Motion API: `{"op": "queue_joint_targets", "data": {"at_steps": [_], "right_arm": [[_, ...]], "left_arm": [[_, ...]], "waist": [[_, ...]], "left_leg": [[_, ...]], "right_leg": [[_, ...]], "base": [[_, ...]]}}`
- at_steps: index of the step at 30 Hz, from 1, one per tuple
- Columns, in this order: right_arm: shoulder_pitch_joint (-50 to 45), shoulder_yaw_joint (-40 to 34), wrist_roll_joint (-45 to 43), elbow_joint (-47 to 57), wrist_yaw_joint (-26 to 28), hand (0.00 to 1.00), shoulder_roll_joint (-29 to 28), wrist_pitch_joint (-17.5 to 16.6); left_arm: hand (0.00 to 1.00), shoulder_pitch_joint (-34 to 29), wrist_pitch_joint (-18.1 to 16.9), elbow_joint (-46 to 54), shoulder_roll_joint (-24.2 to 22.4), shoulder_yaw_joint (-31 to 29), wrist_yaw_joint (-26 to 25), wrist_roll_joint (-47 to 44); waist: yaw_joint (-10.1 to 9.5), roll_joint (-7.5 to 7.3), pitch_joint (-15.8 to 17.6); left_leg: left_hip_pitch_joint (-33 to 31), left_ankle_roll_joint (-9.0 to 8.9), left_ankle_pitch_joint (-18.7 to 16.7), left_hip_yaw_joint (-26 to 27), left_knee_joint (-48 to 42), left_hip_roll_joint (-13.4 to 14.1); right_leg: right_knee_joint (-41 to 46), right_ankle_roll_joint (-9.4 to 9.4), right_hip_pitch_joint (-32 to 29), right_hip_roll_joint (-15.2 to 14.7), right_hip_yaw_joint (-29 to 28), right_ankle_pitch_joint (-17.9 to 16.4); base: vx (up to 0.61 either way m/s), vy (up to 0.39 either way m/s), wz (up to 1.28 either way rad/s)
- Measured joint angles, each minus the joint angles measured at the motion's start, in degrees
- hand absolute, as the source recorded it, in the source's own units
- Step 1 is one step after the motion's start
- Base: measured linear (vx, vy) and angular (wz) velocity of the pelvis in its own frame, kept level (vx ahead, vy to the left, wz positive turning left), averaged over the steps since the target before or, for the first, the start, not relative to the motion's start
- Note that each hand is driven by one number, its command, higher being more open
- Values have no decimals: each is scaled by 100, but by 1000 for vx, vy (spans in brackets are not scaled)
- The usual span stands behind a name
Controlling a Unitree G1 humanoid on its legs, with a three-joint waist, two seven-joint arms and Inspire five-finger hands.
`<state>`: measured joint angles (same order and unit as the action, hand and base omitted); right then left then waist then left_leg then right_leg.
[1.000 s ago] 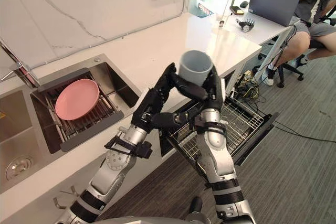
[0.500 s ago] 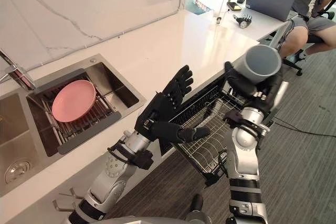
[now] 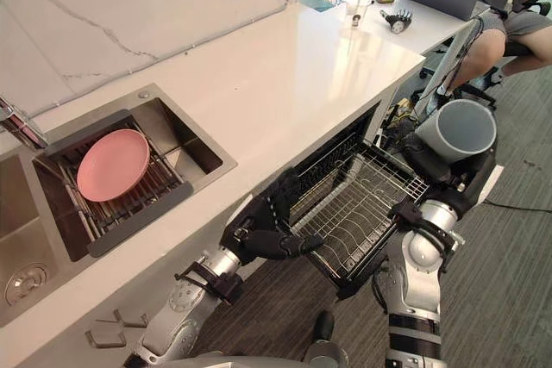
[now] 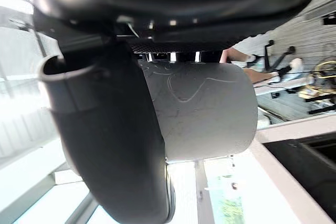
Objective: Walk over to the sink, pick up the cup, carry it to the dishwasher, place the cup inside the dishwasher, then close the dishwasher door
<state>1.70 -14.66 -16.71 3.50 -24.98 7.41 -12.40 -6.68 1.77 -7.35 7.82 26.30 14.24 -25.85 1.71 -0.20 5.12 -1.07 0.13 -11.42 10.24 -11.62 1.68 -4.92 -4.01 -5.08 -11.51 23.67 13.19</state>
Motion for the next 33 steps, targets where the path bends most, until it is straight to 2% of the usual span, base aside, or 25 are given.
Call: {"op": "queue_joint_targets", "data": {"at_steps": [4,6,8,10,14,16,19,20,24,27,29,33], "right_arm": [[-74,33,3,-155,193,0,-22,-1],[-71,36,3,-324,266,0,-24,-5],[-73,57,5,-595,338,0,-37,-5],[-103,51,5,-925,379,0,-61,0],[-278,53,16,-1055,403,0,-116,20],[-276,46,32,-1216,412,0,-115,19],[-278,35,50,-1694,458,0,-117,32],[-289,19,53,-2017,474,0,-144,90],[-293,-9,171,-2441,543,0,-250,135],[-228,-12,395,-2666,694,0,-261,170],[-162,-52,497,-2810,716,0,-228,170],[290,-131,565,-3072,830,0,133,169]], "left_arm": [[100,-263,686,-1214,29,11,206,1],[100,-378,809,-1648,70,7,219,4],[100,-463,812,-2075,121,-29,227,39],[100,-461,825,-2412,96,-386,187,234],[100,-435,565,-2823,-182,-984,101,340],[100,-416,576,-2959,-298,-1204,102,338],[100,-309,840,-3171,-480,-1626,83,331],[100,-177,1034,-3369,-573,-1883,73,331],[100,-24,1278,-3552,-676,-2281,157,353],[100,64,1405,-3573,-661,-2619,345,429],[100,78,1420,-3573,-657,-2651,384,421],[100,200,1388,-3571,-668,-2645,557,322]], "waist": [[-5,0,0],[-7,-1,2],[-22,-3,3],[-11,1,11],[-26,14,54],[-28,21,60],[-33,84,92],[-35,128,130],[-84,194,177],[-94,235,351],[-98,269,384],[-173,536,734]], "left_leg": [[31,-2,48,-30,100,-25],[66,1,93,-52,179,-55],[158,-3,167,-61,318,-79],[205,-11,220,-156,388,-101],[318,-71,256,-241,525,-94],[326,-82,263,-258,550,-82],[315,-88,273,-352,563,-53],[310,-77,286,-460,565,-40],[261,-79,296,-612,563,-38],[194,-65,312,-794,553,-77],[128,-66,363,-900,543,-117],[-75,-66,514,-1142,535,-250]], "right_leg": [[-2,-2,-2,-23,-3,-2],[-4,-4,1,-40,-4,-3],[-5,-9,35,-53,0,-7],[-32,-40,100,-76,72,-31],[-35,-70,208,-73,169,-90],[-35,-81,214,-62,187,-126],[-31,-71,248,-41,284,-165],[-6,-79,311,-34,400,-190],[-2,-100,360,-42,563,-235],[-1,-137,408,-88,717,-269],[0,-160,407,-137,826,-286],[3,-184,371,-273,1048,-287]], "base": [[5,10,4],[-4,11,6],[-14,3,6],[-32,-4,17],[-20,-15,12],[9,-17,7],[53,-24,18],[64,-23,30],[59,-12,24],[32,1,28],[38,6,37],[-5,10,38]]}}
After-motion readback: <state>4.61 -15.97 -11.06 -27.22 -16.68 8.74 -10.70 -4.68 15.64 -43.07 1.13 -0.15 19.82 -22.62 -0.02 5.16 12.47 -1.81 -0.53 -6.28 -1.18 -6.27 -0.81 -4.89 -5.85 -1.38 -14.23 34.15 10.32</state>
